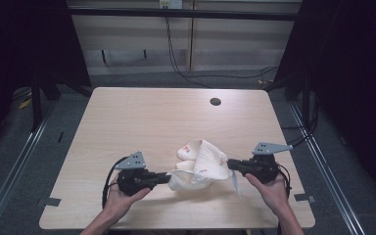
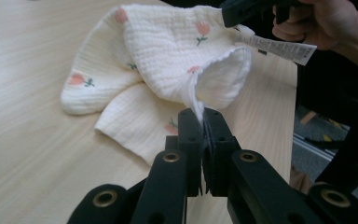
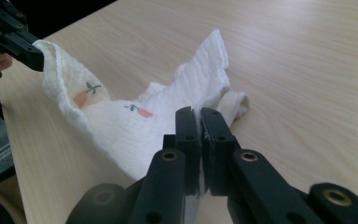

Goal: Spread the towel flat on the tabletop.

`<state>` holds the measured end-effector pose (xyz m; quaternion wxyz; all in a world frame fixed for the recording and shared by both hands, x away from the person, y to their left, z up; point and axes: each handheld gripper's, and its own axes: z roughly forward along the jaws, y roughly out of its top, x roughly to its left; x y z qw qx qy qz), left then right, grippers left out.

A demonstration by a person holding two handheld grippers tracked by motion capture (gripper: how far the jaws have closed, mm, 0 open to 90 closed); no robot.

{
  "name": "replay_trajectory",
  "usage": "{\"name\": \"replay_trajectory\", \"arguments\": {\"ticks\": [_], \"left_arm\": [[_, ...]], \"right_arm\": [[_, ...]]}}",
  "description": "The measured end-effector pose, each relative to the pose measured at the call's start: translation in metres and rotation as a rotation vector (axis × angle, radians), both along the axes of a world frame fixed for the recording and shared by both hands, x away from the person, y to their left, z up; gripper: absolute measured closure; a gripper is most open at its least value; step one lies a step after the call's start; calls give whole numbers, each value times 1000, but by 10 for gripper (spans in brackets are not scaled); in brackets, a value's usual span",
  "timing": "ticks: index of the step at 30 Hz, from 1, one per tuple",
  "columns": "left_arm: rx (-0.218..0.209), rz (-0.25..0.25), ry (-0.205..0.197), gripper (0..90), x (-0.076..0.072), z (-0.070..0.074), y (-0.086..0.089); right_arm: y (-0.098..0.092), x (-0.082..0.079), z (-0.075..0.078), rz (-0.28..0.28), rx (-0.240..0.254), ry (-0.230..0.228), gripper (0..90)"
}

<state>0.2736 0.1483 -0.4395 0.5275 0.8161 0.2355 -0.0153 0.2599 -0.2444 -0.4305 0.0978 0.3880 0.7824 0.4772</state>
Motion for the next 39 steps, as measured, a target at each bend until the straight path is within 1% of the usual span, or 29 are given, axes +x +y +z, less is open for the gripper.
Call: {"name": "replay_trajectory", "arguments": {"ticks": [1, 2, 3, 4, 6, 7, 8, 9, 10, 11, 12, 13, 15, 17, 20, 22, 24, 25, 27, 29, 30, 32, 33, 35, 38, 39], "left_arm": [[3, 8, -10, 872, 2, 2, 2], [0, 13, -8, 872, 5, 5, 4], [-9, 19, -14, 872, 8, 8, 6], [-15, 25, -15, 872, 10, 10, 8], [-26, 46, -32, 872, 15, 18, 12], [-62, 57, -6, 872, 18, 20, 14], [-87, 59, 6, 872, 20, 24, 14], [-87, 59, 6, 872, 20, 24, 14], [-51, 54, -41, 872, 19, 31, 11], [-40, 52, -54, 872, 21, 35, 10], [-43, 58, -58, 872, 23, 37, 10], [-36, 67, -67, 872, 25, 39, 10], [-43, 65, -70, 872, 30, 43, 12], [-30, 74, -83, 872, 33, 47, 14], [-38, 91, -85, 872, 39, 54, 19], [-46, 100, -105, 872, 41, 63, 22], [-49, 117, -115, 872, 45, 71, 26], [-54, 121, -113, 872, 47, 74, 27], [-40, 120, -129, 872, 51, 82, 28], [-44, 103, -125, 872, 57, 91, 28], [-32, 111, -136, 872, 59, 94, 27], [-27, 110, -140, 872, 64, 100, 27], [-19, 110, -153, 873, 66, 105, 26], [-23, 109, -155, 873, 71, 111, 28], [-15, 116, -154, 873, 79, 119, 30], [-3, 120, -157, 872, 82, 121, 30]], "right_arm": [[1, 2, 3, -1, 8, 1, 862], [2, 4, 7, 0, 13, -5, 862], [3, 5, 11, -2, 15, -14, 862], [4, 8, 17, -5, 31, -21, 862], [5, 11, 25, -6, 40, -33, 862], [6, 13, 29, -5, 44, -38, 862], [7, 15, 33, -6, 49, -45, 862], [7, 15, 33, -6, 49, -45, 862], [7, 18, 41, -11, 57, -65, 862], [8, 20, 45, -8, 56, -79, 861], [9, 22, 48, -6, 54, -86, 861], [9, 25, 51, -4, 49, -88, 861], [11, 29, 56, -4, 44, -91, 862], [12, 31, 60, -7, 51, -99, 862], [12, 35, 66, -7, 57, -111, 862], [12, 37, 73, -9, 64, -128, 862], [12, 39, 79, -15, 60, -140, 862], [11, 40, 84, -16, 64, -145, 862], [10, 43, 90, -26, 67, -152, 862], [9, 46, 96, -37, 79, -162, 862], [9, 48, 99, -46, 90, -166, 862], [10, 50, 104, -53, 97, -171, 862], [10, 52, 106, -63, 92, -170, 862], [10, 56, 112, -91, 76, -166, 863], [10, 62, 119, -104, 82, -163, 863], [10, 63, 121, -103, 86, -169, 863]]}}
